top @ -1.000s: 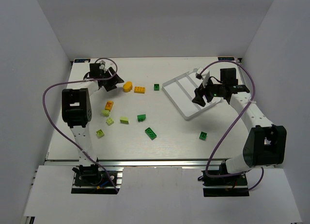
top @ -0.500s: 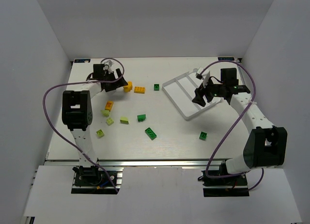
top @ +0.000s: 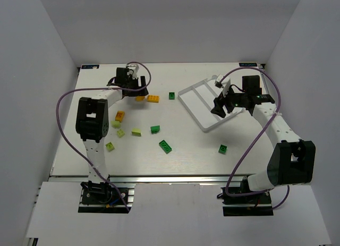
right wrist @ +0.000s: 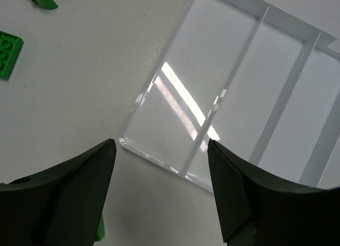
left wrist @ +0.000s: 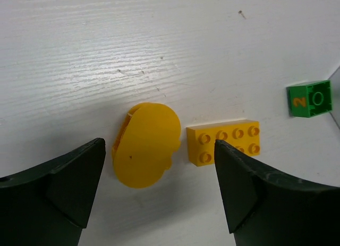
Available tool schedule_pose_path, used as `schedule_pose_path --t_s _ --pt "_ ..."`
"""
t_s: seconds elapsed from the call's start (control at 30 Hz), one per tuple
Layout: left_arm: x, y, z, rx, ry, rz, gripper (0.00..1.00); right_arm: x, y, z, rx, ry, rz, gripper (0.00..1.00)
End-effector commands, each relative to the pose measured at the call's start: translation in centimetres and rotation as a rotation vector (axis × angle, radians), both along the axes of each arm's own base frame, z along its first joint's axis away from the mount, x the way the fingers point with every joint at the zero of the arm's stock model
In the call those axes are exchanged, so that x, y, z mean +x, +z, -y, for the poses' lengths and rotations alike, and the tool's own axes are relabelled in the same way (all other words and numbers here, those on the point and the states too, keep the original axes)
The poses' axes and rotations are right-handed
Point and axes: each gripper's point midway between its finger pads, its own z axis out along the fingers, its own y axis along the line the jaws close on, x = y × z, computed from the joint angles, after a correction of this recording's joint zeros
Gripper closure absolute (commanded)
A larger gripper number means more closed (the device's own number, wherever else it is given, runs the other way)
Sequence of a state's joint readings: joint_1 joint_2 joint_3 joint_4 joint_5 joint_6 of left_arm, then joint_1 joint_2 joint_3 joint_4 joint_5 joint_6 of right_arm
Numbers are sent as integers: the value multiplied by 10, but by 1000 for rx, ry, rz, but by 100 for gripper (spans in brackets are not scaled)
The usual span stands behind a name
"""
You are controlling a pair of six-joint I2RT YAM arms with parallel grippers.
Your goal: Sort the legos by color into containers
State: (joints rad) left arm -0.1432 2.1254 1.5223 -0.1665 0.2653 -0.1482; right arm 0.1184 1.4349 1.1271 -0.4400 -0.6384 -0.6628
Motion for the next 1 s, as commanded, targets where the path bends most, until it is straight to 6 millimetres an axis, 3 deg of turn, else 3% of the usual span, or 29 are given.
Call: schedule_pose_path --t_s 0.0,0.07,0.33,0.53,0.63,0.7,0.8,0.83,0.87,0.9,0.93,0.97 --pt "11 2 -12 136 43 31 9 -2 10 -1 4 14 44 25" --pt "15 1 -19 188 85 44 12 -2 11 0 2 14 47 25" --pt "21 -7 -18 281 134 36 24 -4 12 -1 9 11 45 24" --pt "18 -5 -22 277 171 24 62 -6 12 1 5 7 49 25" --pt "21 20 -23 260 199 62 78 -6 15 0 8 9 54 25" --pt "28 63 -17 198 222 134 84 -6 15 0 9 3 51 24" --pt "32 130 18 -4 151 187 96 5 21 5 19 -79 77 24" --pt "25 141 47 -100 53 165 100 10 21 9 22 -133 83 28" --pt "23 137 68 -164 18 118 100 17 28 14 23 -186 120 35" --pt "21 152 85 -214 -23 102 100 25 31 18 32 -234 150 43" --pt "12 154 107 -280 -94 61 100 29 32 20 63 -300 126 70" --pt "3 154 130 -332 -130 23 100 33 31 26 54 -346 123 85"
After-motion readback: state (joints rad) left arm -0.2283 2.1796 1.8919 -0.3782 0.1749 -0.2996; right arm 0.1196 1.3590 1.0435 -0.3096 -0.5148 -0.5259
